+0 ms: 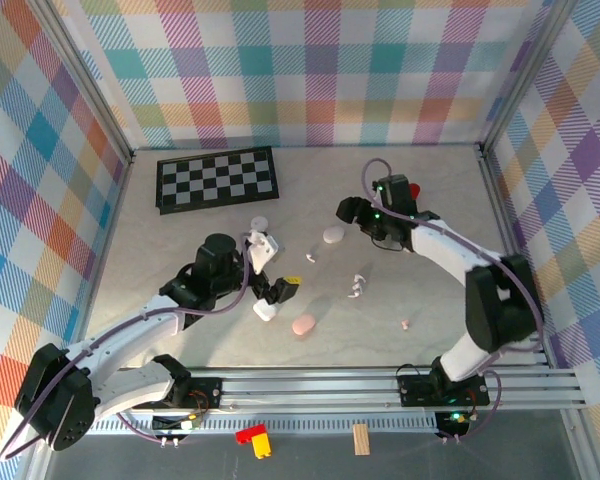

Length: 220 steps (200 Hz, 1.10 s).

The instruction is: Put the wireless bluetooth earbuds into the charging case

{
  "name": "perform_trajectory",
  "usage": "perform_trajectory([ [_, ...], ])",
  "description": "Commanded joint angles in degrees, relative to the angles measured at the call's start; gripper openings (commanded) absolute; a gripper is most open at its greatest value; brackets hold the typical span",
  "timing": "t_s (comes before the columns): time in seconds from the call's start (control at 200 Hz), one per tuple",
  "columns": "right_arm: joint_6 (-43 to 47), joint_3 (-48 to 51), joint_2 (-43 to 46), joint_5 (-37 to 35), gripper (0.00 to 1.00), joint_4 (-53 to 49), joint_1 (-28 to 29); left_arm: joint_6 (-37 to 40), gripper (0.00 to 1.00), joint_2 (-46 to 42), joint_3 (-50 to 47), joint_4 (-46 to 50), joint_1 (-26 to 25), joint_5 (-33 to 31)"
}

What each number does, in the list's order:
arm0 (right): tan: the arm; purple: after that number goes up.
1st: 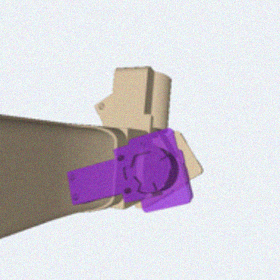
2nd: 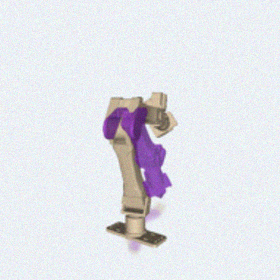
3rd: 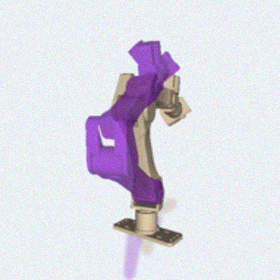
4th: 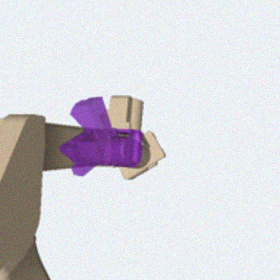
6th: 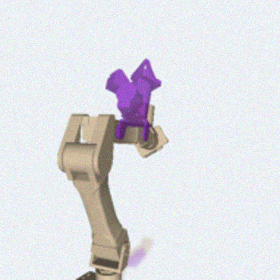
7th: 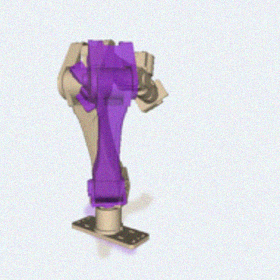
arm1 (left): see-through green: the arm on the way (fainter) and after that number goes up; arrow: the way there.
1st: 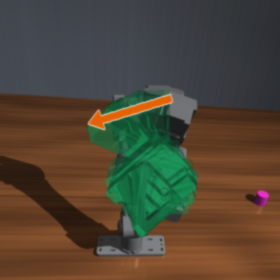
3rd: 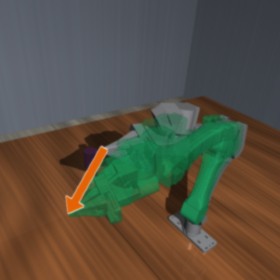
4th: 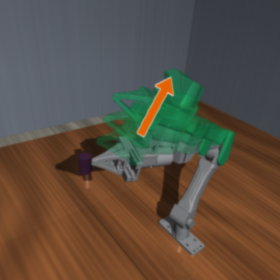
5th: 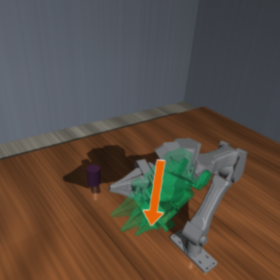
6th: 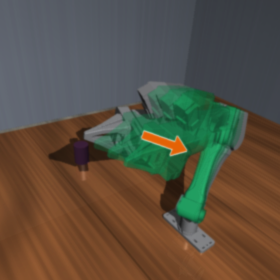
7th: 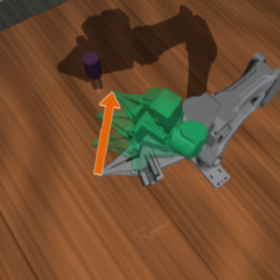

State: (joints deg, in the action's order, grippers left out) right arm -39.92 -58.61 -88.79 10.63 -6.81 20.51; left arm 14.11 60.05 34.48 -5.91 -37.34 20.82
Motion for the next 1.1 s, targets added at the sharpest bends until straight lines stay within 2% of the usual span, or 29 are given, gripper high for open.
perform_trajectory([
  [0.0,2.8,3.6,6.2,-4.1,0.76,-5.0,-0.4,-2.3,0.99,-1.3,-1.0,3.0,-4.2,-5.1],
  [0.195,2.7,7.9,13.5,-5.5,0.76,-8.1,-0.4,-4.0,0.94,1.3,-3.4,5.9,-12.7,-13.8],
  [0.53,1.3,11.1,14.7,-4.6,0.76,-6.4,-0.4,-9.0,0.93,13.2,-3.4,5.6,-23.1,-23.3],
  [0.68,1.9,11.0,15.1,-4.5,0.76,-6.5,-0.4,-10.6,0.93,19.7,-2.2,4.2,-24.1,-26.6],
  [0.915,2.0,11.3,15.5,-4.2,0.76,-6.8,-0.4,-10.3,0.9,26.7,-1.3,0.5,-24.1,-24.6],
  [1.04,2.0,11.6,16.1,-4.6,0.76,-7.2,-0.4,-9.9,0.84,27.5,-1.9,0.3,-24.1,-23.3],
  [1.095,1.9,11.8,16.4,-4.7,0.75,-7.4,-0.4,-9.3,0.78,27.3,-2.1,0.7,-24.1,-23.3],
])
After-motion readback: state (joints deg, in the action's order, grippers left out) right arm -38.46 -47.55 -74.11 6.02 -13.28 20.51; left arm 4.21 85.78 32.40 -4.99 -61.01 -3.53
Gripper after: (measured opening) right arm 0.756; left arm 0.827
